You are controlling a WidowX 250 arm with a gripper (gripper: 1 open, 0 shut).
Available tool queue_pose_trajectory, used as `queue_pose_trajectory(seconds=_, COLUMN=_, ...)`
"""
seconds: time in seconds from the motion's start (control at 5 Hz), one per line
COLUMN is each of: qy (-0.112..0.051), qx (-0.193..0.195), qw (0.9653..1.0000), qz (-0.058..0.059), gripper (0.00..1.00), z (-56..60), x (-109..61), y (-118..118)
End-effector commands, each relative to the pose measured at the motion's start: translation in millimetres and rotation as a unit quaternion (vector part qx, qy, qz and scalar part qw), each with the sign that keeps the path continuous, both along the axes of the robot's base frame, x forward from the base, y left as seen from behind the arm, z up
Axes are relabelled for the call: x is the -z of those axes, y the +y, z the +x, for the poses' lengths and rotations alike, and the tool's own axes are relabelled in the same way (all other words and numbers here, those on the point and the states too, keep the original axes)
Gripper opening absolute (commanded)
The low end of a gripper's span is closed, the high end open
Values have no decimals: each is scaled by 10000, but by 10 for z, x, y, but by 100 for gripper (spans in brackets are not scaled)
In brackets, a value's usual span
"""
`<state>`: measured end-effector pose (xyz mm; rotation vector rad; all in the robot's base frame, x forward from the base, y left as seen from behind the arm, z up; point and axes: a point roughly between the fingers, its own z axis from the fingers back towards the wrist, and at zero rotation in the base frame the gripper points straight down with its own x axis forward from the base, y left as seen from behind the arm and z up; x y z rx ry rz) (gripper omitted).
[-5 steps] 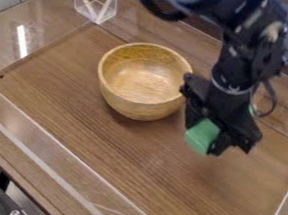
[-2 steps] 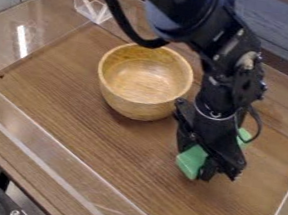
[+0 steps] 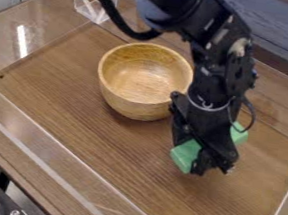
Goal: Remove the green block from the brown bowl and put it on the table
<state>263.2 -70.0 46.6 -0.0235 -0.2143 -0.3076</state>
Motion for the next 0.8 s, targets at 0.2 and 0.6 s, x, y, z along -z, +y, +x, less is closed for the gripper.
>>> queue_pose_trajectory(seconds=0.2, qy=-319, qx=-435, qw=9985, qz=-125, gripper=0, z=196, x=-273, y=-75)
queue_pose_trajectory(seconds=0.6, qy=-203, qx=-699, qw=9972, qz=-178, gripper=0, z=231, x=-225, y=-154)
